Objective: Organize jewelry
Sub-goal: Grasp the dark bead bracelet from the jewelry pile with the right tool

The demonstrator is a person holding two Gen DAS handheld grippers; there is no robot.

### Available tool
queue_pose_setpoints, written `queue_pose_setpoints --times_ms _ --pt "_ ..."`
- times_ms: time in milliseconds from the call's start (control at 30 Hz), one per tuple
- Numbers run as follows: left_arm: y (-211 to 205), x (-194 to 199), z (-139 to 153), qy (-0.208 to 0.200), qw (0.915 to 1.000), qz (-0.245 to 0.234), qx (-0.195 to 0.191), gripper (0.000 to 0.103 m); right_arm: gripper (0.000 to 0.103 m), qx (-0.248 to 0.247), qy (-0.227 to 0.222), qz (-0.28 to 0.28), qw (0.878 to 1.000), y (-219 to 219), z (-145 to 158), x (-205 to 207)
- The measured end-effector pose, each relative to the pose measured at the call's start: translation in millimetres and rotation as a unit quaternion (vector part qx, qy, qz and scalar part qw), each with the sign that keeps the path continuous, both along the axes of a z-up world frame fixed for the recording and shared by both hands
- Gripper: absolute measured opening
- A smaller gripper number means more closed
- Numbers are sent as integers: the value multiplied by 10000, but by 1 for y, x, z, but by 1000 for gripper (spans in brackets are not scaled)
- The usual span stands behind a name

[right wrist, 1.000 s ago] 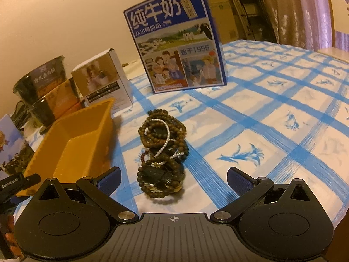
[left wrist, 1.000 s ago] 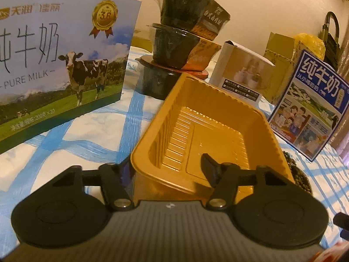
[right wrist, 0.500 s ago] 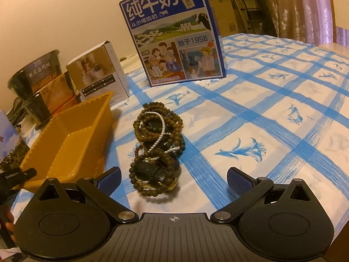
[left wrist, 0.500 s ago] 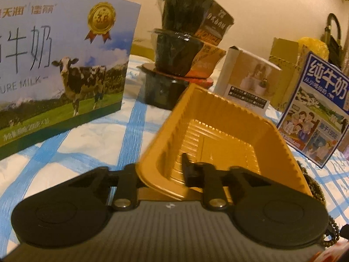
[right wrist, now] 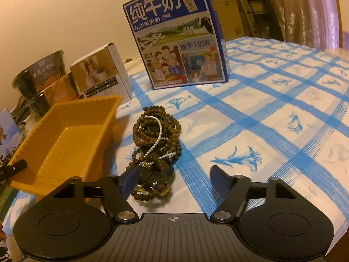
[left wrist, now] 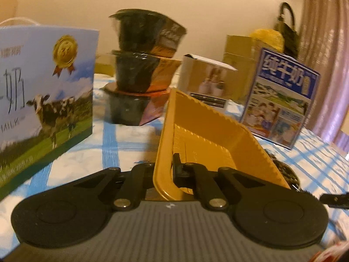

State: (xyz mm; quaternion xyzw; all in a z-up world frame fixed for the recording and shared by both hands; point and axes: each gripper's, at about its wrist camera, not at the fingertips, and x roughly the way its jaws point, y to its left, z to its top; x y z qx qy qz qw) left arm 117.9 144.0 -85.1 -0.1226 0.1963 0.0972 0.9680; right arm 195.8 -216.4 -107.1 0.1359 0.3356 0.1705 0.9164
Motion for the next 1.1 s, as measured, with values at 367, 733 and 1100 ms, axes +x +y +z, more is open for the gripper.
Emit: queue_pose_setpoints --times_ms 367,733,1100 --pt "2 -4 5 -27 9999 -73 75 5 26 623 407 156 9971 -1 -8 16" --pt "1 -4 5 -42 9999 -103 72 5 7 1226 346 187 9917 -5 10 19" --pt "2 -2 5 -29 9999 -95 74 5 7 1872 -71 902 9781 31 56 13"
